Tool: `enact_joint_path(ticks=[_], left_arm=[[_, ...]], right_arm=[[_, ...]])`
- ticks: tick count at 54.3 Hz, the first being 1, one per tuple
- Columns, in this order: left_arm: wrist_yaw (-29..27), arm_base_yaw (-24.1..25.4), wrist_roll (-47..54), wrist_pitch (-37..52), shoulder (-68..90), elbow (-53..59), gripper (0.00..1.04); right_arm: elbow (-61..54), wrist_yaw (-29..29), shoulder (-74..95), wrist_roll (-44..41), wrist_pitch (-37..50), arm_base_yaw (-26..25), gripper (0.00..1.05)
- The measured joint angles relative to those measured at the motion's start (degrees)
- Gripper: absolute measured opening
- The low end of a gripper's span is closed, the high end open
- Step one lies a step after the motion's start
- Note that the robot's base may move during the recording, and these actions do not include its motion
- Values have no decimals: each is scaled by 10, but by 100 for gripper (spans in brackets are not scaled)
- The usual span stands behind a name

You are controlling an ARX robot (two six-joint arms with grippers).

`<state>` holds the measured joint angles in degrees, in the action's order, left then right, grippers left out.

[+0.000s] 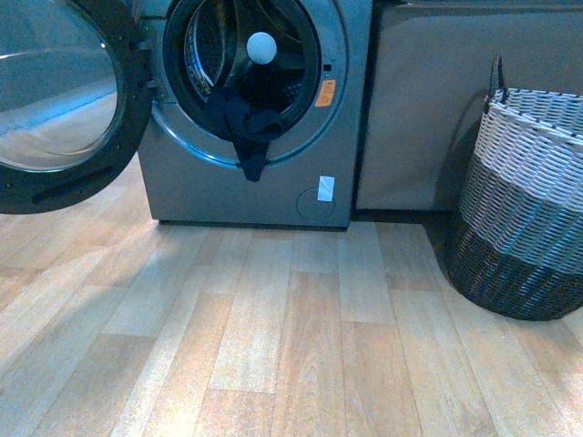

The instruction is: Collect clothes from washing machine

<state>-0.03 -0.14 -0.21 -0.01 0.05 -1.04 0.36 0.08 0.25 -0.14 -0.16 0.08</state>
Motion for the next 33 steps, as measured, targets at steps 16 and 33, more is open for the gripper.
enact_joint_path(ticks=[16,33], left_arm=[[0,0,0,0,0,0,98],[0,0,0,0,0,0,98]], right_arm=[[0,0,0,0,0,0,97],[0,0,0,0,0,0,97]])
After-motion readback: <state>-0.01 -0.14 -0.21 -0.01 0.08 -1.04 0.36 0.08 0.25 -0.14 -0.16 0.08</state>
